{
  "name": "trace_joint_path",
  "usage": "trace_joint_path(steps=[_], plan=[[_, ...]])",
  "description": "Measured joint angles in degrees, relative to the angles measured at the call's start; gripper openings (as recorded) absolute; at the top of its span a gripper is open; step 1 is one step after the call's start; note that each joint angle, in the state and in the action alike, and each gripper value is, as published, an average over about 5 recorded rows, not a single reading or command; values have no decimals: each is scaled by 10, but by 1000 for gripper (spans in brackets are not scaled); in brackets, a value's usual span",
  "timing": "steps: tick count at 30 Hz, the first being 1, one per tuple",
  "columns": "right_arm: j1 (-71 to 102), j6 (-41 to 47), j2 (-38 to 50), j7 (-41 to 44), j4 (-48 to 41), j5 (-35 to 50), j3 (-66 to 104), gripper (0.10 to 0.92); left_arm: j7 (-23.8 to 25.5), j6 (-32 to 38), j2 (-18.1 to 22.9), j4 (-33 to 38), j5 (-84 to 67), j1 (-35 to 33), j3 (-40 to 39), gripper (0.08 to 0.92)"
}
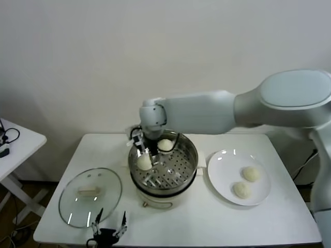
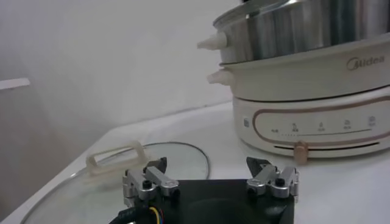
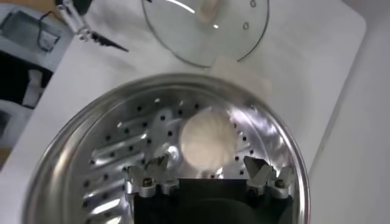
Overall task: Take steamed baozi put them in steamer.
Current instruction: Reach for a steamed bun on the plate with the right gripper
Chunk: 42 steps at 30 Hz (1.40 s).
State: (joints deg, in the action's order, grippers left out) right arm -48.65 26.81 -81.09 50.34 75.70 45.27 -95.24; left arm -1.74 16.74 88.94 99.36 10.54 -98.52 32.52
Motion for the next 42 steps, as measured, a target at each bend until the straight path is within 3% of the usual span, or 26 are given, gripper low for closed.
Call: trace_joint_path(steps=[8,21,42], plan=[[-84,-51,128,53,72,-11,-74,823,0,-1,0,0,2,1,-1,823],[-5,-72,330,52,102,-157,-91,823,-1,0,4,4,0,-6,6,823],[212,-64,425,19,52,-293,38,823,-1,9,7,17,-3,-16,5,823]])
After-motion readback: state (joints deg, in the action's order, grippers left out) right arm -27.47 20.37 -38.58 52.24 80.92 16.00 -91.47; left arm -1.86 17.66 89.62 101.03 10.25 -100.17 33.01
